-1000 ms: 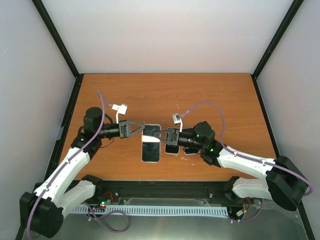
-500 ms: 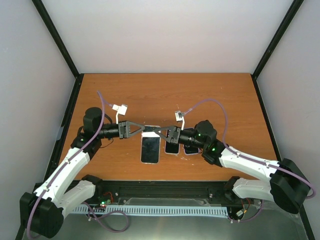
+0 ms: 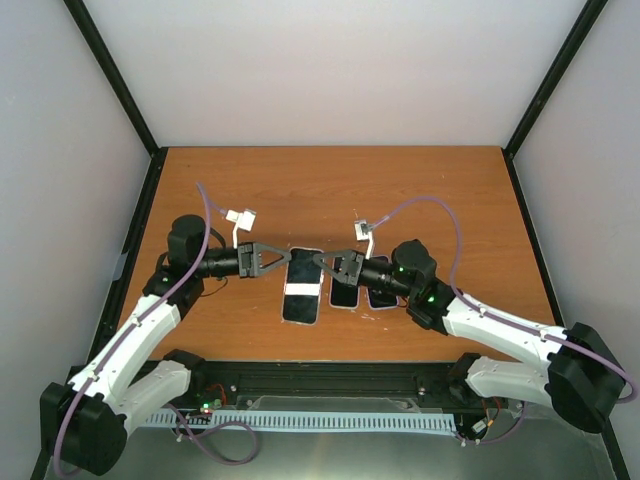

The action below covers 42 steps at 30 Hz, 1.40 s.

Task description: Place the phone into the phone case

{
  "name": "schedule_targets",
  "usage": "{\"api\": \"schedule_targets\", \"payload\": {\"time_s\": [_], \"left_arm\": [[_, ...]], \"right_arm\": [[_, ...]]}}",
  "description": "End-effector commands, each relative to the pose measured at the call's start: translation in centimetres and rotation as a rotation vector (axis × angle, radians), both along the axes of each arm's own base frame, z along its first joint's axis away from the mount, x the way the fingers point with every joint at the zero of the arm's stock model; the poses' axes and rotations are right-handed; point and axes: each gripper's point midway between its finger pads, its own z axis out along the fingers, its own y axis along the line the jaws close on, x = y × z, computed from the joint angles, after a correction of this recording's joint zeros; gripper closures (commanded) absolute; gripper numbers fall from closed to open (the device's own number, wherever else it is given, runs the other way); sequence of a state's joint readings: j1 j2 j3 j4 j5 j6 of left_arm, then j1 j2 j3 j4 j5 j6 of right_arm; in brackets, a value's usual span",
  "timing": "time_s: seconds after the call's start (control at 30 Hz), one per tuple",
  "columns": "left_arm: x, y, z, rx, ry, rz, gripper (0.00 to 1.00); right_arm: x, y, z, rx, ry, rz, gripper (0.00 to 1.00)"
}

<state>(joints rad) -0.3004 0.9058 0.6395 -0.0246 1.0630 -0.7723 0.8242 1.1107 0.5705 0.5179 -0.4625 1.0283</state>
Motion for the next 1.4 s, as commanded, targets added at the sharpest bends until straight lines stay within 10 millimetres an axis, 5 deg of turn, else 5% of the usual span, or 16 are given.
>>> {"api": "schedule_targets", "payload": {"time_s": [0.0, 0.1, 0.3, 0.37, 0.77, 1.0, 1.17, 1.37], "left_arm": [[0.1, 0.1, -0.7, 0.022, 0.005, 0.013, 0.46], [0.8, 0.7, -1.6, 0.077, 0.018, 0.084, 0.30], [2.5, 3.0, -1.6, 0.219, -0.013, 0.283, 0.15], [3.3, 4.2, -1.4, 0.277, -0.031, 0.369, 0.01], [3.6, 7.1, -0.4, 0.388, -0.104, 0.522, 0.01], [3.1, 7.5, -0.2, 0.383, -0.134, 0.536, 0.00], [3.0, 7.3, -1.1, 0.384, -0.114, 0.520, 0.01], [3.1, 7.4, -0.9, 0.384, -0.119, 0.529, 0.00]], "right_arm": [[1.4, -0.8, 3.1, 0.059, -0.057, -0.091, 0.97], [2.7, -0.7, 1.1, -0.028, -0.042, -0.139, 0.97], [4.6, 0.7, -3.8, -0.126, 0.010, -0.146, 0.97], [5.6, 1.7, -5.1, -0.184, 0.011, -0.142, 0.97], [11.2, 6.1, -14.2, -0.335, 0.128, -0.132, 0.97], [13.2, 6.5, -18.6, -0.368, 0.202, -0.149, 0.95], [13.9, 5.4, -21.1, -0.423, 0.258, -0.171, 0.84], [14.3, 3.6, -21.3, -0.481, 0.273, -0.202, 0.61]]}}
